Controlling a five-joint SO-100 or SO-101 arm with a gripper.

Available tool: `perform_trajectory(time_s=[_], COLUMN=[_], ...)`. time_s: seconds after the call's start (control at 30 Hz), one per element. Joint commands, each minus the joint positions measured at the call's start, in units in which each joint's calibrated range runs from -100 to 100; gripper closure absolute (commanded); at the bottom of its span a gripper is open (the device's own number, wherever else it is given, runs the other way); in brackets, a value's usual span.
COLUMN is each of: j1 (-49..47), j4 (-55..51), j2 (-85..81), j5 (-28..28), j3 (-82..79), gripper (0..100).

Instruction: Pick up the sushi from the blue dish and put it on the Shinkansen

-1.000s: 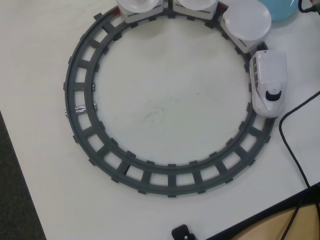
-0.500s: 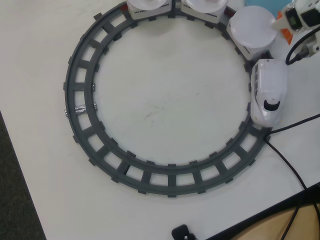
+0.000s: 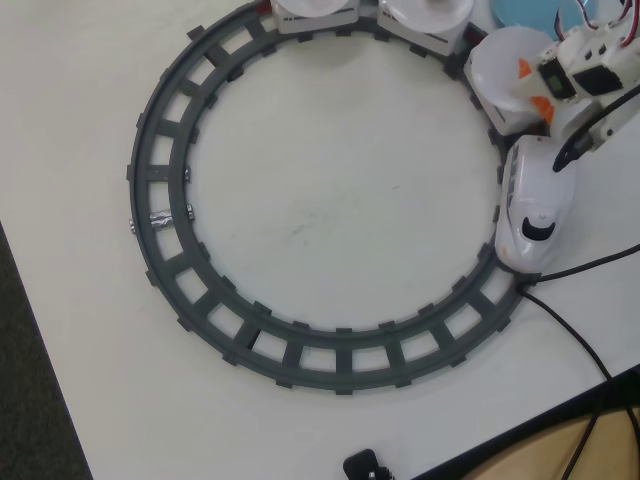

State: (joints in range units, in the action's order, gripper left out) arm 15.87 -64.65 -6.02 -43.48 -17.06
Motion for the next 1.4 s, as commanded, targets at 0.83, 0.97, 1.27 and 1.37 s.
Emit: perform_trajectory(time_s=[0.83,0.97,1.27,1.37], j1=[1.65,1.38,0.41,-0.2], j4=[4.45,4.02,-3.6,-6.16], j2=[-3.04,-3.37,-4.29,-5.96], j5=[-0.36,-0.1,-0.57,-0.31], j3=[-10.05,-10.67,-9.6,-9.6], gripper=[98,98,84,81])
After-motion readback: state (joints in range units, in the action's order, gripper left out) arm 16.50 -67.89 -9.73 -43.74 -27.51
